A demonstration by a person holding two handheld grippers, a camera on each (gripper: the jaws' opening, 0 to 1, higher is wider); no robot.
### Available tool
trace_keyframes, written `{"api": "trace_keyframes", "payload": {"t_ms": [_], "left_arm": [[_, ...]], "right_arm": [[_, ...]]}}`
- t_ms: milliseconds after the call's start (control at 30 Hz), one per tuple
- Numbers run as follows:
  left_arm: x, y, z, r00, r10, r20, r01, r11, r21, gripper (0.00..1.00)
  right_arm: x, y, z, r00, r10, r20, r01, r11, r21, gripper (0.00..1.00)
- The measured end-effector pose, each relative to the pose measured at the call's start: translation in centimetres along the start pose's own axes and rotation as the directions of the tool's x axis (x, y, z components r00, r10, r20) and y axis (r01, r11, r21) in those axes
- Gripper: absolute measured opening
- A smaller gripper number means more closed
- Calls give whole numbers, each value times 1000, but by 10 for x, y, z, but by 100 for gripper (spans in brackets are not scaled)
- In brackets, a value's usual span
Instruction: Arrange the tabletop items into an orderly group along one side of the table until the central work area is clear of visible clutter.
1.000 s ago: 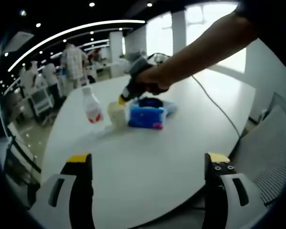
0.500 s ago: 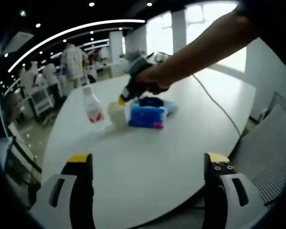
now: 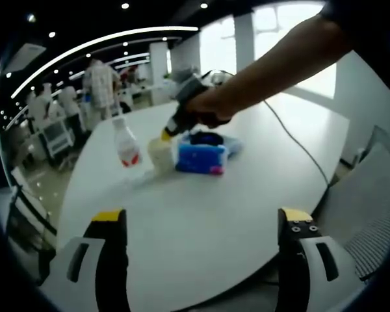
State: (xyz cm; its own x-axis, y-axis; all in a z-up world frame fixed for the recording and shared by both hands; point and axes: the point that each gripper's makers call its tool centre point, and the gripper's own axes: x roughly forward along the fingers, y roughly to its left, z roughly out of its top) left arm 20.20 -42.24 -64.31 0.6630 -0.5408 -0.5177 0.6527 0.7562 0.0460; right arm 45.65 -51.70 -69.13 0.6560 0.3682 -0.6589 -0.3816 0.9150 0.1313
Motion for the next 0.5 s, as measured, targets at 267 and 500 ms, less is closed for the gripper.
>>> {"api": "trace_keyframes", "payload": {"t_ms": [267,500], "left_arm": [[0,0,1,1000,-1,3,1,1000,3,92],[0,0,2,1000,-2,7,2,1000,4,93]], "right_arm": [[-8,-5,7,1000,-10,19,10,1000,-12,10],[-23,-16,8,1000,-24,19,24,999,-41,15]]}}
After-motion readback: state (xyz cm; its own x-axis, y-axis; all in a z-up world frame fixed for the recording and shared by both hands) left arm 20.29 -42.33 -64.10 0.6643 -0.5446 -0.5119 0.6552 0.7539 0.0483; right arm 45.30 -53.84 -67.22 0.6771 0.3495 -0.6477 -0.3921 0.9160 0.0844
